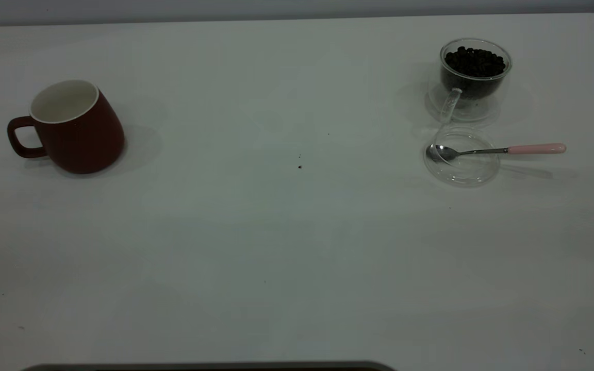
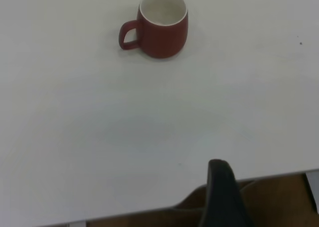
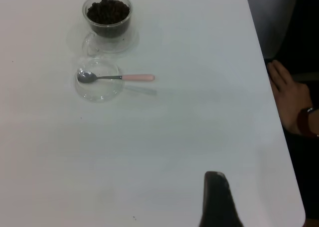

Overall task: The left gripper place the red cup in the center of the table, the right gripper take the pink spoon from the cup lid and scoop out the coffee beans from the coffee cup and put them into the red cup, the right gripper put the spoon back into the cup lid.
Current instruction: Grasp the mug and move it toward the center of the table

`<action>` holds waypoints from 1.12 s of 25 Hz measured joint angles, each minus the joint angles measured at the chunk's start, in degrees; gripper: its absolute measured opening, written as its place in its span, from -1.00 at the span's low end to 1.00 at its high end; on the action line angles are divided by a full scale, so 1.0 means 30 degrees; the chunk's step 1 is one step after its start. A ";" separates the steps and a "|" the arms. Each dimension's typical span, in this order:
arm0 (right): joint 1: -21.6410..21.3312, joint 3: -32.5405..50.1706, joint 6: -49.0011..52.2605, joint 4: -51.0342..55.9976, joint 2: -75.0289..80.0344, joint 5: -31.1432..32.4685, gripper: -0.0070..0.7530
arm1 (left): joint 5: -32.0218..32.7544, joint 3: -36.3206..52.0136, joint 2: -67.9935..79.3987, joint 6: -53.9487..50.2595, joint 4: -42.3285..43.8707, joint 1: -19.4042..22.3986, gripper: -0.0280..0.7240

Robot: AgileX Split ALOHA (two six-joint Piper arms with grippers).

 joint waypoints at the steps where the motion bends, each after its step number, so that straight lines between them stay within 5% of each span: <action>1: 0.0000 0.0000 0.0000 0.0000 0.0000 0.0000 0.38 | -0.0180 -0.0122 0.0160 0.0000 0.0180 0.0000 0.44; 7: 0.0000 0.0000 0.0000 0.0000 0.0000 0.0000 0.38 | -0.3409 -0.2520 0.4731 0.0046 0.3197 0.0000 0.44; 17: 0.0000 0.0000 0.0000 0.0000 0.0000 0.0000 0.38 | -0.4634 -0.8555 1.7155 -0.0982 0.9282 0.0000 0.44; 28: 0.0000 0.0000 0.0000 0.0000 0.0000 0.0000 0.38 | -0.7846 -1.0409 2.6714 -0.1147 1.6160 0.0036 0.44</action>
